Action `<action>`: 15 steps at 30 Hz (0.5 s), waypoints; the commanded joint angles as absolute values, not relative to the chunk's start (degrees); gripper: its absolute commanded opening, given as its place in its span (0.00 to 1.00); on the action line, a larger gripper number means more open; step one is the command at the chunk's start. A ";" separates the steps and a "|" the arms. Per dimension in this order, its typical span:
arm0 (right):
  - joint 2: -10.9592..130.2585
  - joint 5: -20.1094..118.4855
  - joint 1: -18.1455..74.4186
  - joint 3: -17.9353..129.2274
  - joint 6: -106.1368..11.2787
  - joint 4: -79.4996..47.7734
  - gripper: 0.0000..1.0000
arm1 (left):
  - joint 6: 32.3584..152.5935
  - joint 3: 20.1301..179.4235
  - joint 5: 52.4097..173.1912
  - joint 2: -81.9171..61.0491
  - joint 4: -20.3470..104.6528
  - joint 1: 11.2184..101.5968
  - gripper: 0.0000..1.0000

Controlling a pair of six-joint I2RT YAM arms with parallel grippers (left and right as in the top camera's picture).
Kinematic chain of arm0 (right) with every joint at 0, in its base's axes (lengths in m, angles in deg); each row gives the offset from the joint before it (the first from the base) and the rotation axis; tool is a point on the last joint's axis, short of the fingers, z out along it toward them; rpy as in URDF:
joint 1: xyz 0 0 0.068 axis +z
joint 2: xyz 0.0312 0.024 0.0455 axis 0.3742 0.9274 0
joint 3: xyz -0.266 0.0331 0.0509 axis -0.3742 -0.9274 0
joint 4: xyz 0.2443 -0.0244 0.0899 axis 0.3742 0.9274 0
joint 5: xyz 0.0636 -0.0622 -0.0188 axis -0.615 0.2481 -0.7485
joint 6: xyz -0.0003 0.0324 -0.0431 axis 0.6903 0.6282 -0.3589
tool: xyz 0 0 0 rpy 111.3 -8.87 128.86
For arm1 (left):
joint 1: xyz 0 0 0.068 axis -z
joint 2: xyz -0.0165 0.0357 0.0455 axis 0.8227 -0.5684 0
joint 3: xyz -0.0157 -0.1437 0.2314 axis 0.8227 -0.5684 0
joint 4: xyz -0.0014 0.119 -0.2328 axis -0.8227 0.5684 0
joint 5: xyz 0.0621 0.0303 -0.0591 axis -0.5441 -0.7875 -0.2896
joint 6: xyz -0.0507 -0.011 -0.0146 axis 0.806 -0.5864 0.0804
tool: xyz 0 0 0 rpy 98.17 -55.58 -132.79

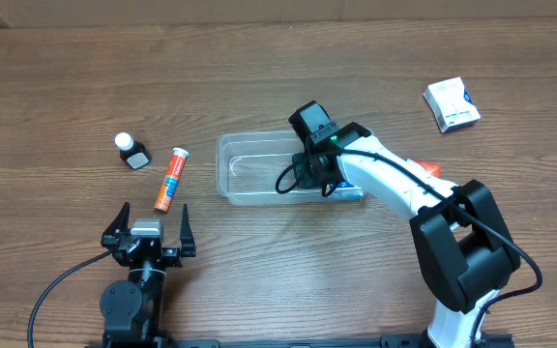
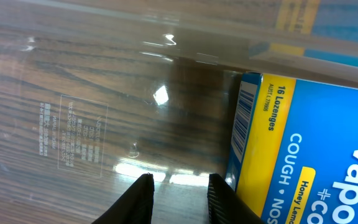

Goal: Pack container
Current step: 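Open the right gripper and withdraw it from the container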

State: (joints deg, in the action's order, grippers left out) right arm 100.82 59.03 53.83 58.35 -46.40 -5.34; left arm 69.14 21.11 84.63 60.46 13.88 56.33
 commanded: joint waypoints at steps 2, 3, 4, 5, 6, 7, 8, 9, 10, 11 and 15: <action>100.75 60.13 53.35 61.65 -47.14 -3.90 0.31 | 68.18 20.85 85.41 60.96 13.68 55.81 1.00; 100.75 59.93 53.35 64.12 -48.02 -2.34 0.32 | 68.18 20.85 85.41 60.96 13.71 55.81 1.00; 100.75 59.93 53.35 67.00 -48.11 -0.31 0.34 | 68.18 20.85 85.41 60.96 13.68 55.81 1.00; 100.75 59.93 53.35 69.14 -48.13 1.20 0.36 | 68.18 20.85 85.41 60.96 13.68 55.81 1.00; 100.75 59.76 53.37 72.33 -48.35 3.58 0.39 | 68.18 20.85 85.41 60.96 13.71 55.81 1.00; 100.75 59.49 53.41 74.65 -48.67 5.39 0.44 | 68.18 20.85 85.41 60.96 13.68 55.81 1.00; 100.75 58.38 53.41 77.49 -49.81 7.58 0.47 | 68.18 20.85 85.41 60.96 13.68 55.81 1.00; 100.75 58.09 53.41 79.79 -49.83 9.31 0.50 | 68.18 20.85 85.41 60.96 13.68 55.81 1.00; 100.75 58.01 53.41 82.93 -49.88 11.71 0.51 | 68.18 20.85 85.41 60.96 13.71 55.81 1.00; 100.75 57.90 53.41 85.78 -50.60 13.79 0.54 | 68.18 20.85 85.41 60.96 13.68 55.81 1.00; 100.73 57.83 53.15 94.85 -50.95 20.71 0.62 | 68.18 20.85 85.44 60.96 13.68 55.81 1.00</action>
State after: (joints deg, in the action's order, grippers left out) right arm 100.97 58.05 53.65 88.70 -50.27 18.14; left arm 69.14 21.11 84.63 60.48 13.88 56.33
